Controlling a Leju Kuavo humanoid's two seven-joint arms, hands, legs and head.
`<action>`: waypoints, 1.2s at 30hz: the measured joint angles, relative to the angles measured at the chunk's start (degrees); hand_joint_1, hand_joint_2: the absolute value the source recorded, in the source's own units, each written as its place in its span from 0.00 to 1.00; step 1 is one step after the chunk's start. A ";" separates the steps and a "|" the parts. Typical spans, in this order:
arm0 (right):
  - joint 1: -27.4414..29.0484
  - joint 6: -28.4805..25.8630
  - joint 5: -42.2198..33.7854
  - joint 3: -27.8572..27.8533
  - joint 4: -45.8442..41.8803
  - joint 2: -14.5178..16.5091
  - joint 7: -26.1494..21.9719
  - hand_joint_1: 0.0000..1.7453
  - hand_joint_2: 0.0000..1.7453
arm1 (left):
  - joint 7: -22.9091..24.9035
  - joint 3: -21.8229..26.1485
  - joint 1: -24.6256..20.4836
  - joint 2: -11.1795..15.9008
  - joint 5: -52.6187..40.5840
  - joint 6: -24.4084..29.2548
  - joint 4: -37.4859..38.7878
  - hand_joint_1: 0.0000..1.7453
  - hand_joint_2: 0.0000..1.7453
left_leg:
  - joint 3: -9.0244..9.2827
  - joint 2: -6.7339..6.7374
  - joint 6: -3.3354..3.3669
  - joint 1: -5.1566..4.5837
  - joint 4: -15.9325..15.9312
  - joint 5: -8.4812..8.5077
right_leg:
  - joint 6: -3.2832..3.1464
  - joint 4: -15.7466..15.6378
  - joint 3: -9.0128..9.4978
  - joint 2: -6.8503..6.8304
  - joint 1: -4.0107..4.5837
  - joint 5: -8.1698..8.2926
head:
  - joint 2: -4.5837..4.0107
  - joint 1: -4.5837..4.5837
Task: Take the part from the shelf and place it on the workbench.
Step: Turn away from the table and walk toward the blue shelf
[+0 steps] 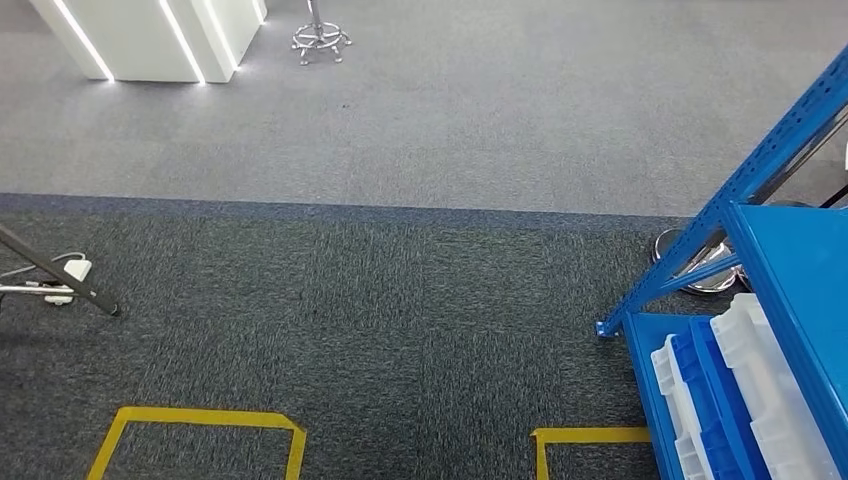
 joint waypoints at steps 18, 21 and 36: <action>0.16 -0.23 0.00 -0.01 0.00 -0.05 -0.06 0.00 0.00 | 0.33 0.09 0.57 0.02 0.21 -0.11 0.00 0.00 0.00 | 0.37 -1.76 2.93 0.03 -4.21 4.47 | 2.62 14.35 -7.48 1.75 -0.09 -6.94 | 0.00 0.16; 0.27 -0.23 0.03 -0.03 0.00 -0.10 -0.06 0.00 0.00 | 0.32 0.12 0.56 0.05 0.22 -0.11 0.00 0.00 0.00 | 0.47 0.49 2.87 -0.05 -4.12 4.20 | 2.73 13.12 -6.58 0.88 -0.15 -4.65 | 0.00 0.15; 0.20 -0.24 0.05 -0.14 0.00 -0.27 0.36 0.00 0.00 | 0.37 0.38 0.78 0.11 0.51 -0.08 0.00 0.00 0.00 | -4.18 -2.80 -0.17 0.28 8.94 -1.92 | -0.55 -0.20 -0.06 3.89 0.14 0.67 | 0.00 0.02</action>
